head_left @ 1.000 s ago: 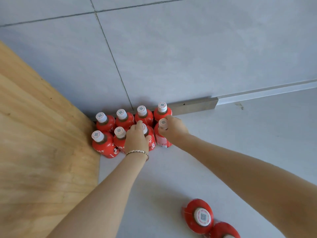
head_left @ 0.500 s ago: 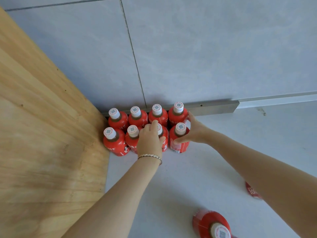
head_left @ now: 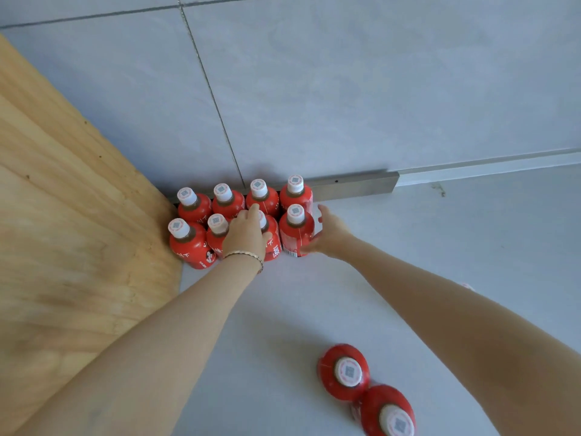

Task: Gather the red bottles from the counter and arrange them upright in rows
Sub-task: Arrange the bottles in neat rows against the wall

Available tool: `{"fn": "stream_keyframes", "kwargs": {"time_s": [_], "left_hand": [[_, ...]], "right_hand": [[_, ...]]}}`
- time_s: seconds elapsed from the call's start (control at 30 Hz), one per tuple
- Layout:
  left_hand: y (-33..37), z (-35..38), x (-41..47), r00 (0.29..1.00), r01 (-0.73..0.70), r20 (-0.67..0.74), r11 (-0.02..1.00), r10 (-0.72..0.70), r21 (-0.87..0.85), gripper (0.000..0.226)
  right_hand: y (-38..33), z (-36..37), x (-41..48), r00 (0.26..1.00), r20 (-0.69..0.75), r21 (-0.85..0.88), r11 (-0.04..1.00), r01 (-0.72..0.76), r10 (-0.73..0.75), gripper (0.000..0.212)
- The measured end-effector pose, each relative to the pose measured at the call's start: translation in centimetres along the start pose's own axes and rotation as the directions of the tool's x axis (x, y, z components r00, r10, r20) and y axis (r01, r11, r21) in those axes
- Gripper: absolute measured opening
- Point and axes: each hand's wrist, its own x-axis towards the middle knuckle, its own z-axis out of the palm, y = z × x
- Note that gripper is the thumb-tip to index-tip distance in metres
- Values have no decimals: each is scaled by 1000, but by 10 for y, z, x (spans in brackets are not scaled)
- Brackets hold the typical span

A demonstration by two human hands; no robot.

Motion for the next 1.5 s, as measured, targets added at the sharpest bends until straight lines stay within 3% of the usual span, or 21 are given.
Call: {"fn": "stream_keyframes", "kwargs": {"time_s": [0.07,0.13,0.2,0.3,0.37,0.47,0.57,0.7,0.9,1.1,1.3,1.4,1.5], "left_hand": [[7,-2,-11,995,-45,-84,998,49,45,63],[20,-3,-33,967,-187,-166,981,194,52,59],[36,-6,-68,950,-311,-30,947,310,-73,44],[52,-8,-123,878,-278,367,952,306,-128,39],[57,0,-151,836,-375,434,927,336,4,44],[60,17,-176,839,-437,408,892,360,111,43],[56,25,-185,877,-360,353,932,325,37,35],[32,23,-195,932,-235,256,965,257,-113,23],[-30,0,-177,1000,14,3,974,-14,-228,21],[-67,-23,-104,939,215,-153,873,-309,-438,25],[-80,-23,-52,946,249,-118,909,-303,-334,34],[-85,-20,-50,921,321,-116,893,-372,-317,43],[-89,-16,-52,882,382,-101,824,-460,-418,44]], "right_hand": [[8,-6,-22,996,85,-86,996,-7,15,70],[21,-16,-49,984,175,-134,991,10,13,57],[37,-27,-81,966,257,-229,972,49,11,45],[54,-43,-130,951,309,-418,900,121,16,33],[58,-48,-155,946,323,-478,865,155,9,30],[62,-40,-183,925,378,-552,811,192,39,39],[71,-21,-198,897,431,-639,734,231,93,45],[78,-5,-201,905,425,-678,672,300,25,39],[82,4,-187,966,255,-593,795,129,34,35],[59,14,-143,994,92,-390,921,-16,57,30],[20,35,-98,999,26,-321,947,-14,23,36],[-7,53,-73,1000,-1,-245,969,5,-5,34],[-37,77,-45,999,-9,-232,972,31,-34,32]]}}
